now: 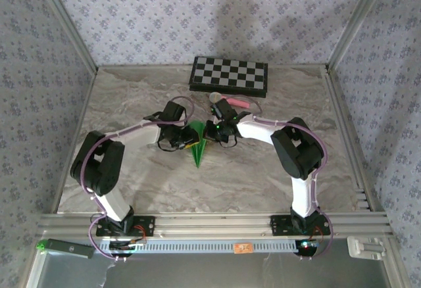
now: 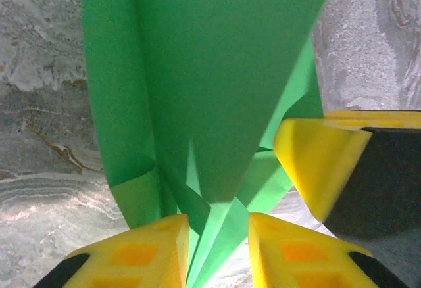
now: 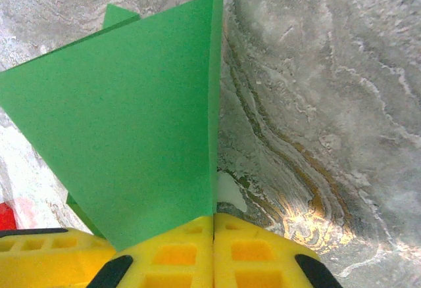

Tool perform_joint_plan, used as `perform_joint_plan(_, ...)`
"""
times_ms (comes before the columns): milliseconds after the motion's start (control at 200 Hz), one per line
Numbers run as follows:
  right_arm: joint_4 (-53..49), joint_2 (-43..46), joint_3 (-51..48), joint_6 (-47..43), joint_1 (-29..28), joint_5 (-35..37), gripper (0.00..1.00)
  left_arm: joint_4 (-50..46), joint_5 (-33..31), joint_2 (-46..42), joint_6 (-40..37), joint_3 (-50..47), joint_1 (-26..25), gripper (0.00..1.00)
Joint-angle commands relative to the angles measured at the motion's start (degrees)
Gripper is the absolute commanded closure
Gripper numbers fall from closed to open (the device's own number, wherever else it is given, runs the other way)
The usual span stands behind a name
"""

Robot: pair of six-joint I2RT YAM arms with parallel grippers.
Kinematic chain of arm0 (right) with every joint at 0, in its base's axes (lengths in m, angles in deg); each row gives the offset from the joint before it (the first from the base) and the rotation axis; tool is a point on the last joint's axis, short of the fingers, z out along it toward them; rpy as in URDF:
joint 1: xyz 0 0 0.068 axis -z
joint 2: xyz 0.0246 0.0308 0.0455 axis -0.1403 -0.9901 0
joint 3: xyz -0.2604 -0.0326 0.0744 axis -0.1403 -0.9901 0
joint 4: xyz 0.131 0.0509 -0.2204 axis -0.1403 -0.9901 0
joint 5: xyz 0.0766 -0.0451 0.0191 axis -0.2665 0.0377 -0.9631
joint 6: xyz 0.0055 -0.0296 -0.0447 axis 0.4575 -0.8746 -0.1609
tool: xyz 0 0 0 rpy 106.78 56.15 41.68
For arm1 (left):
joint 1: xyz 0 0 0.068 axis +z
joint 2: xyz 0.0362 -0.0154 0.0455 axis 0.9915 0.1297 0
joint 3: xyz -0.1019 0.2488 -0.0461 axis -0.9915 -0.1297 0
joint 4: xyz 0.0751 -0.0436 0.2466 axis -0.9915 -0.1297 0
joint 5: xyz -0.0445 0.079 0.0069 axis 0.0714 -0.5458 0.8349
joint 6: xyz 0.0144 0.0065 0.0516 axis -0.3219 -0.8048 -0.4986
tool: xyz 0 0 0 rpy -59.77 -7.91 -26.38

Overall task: Fold a paper plane with a square sheet of paper (pick it up from the middle)
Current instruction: Turn over a paper plane at the center of the table.

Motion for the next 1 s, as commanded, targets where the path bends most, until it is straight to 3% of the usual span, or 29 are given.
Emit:
perform_joint_plan(0,-0.29,1.52,0.75,0.74,-0.14,-0.70,0.93,-3.17,-1.52,0.55,-1.42,1.16,-0.60,0.68)
perform_joint_plan(994,0.39,1.13,1.85,3.61,0.38,-3.51,0.93,-4.94,-0.79,2.85,-5.22,3.18,-3.95,0.51)
